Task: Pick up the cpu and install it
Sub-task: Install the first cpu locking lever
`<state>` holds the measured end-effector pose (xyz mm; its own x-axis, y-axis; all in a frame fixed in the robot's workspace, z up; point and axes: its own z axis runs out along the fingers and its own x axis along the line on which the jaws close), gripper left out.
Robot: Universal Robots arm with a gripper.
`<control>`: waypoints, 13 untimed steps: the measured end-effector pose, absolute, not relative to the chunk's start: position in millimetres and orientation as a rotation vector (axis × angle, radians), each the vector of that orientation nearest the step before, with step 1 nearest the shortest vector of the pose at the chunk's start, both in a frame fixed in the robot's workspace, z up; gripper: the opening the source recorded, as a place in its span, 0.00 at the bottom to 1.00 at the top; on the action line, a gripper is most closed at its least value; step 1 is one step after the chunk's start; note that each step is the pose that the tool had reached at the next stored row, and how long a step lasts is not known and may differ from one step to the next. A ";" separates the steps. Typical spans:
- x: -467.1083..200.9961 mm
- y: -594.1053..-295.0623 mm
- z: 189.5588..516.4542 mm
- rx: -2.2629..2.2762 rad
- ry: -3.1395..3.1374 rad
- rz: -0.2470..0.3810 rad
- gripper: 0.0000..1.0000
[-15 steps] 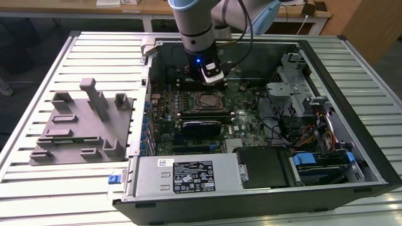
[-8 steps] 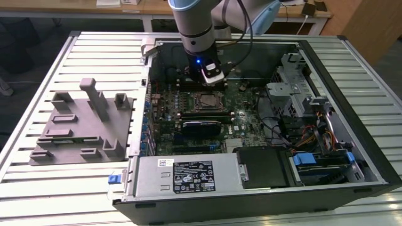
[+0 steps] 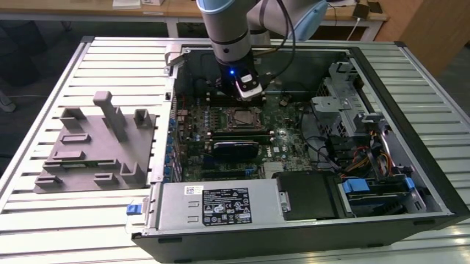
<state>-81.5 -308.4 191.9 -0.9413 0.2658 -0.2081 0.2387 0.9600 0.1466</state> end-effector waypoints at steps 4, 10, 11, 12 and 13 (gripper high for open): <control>-81.5 -308.6 191.4 0.373 2.885 0.177 0.11; -81.0 -308.8 190.9 0.370 2.885 0.178 0.11; -80.8 -308.8 190.8 0.370 2.886 0.179 0.11; -80.7 -308.8 190.9 0.369 2.886 0.181 0.11; -80.6 -308.8 190.9 0.368 2.886 0.185 0.11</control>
<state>-80.6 -308.8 190.9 -0.9430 0.2611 -0.2065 0.2327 0.9606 0.1521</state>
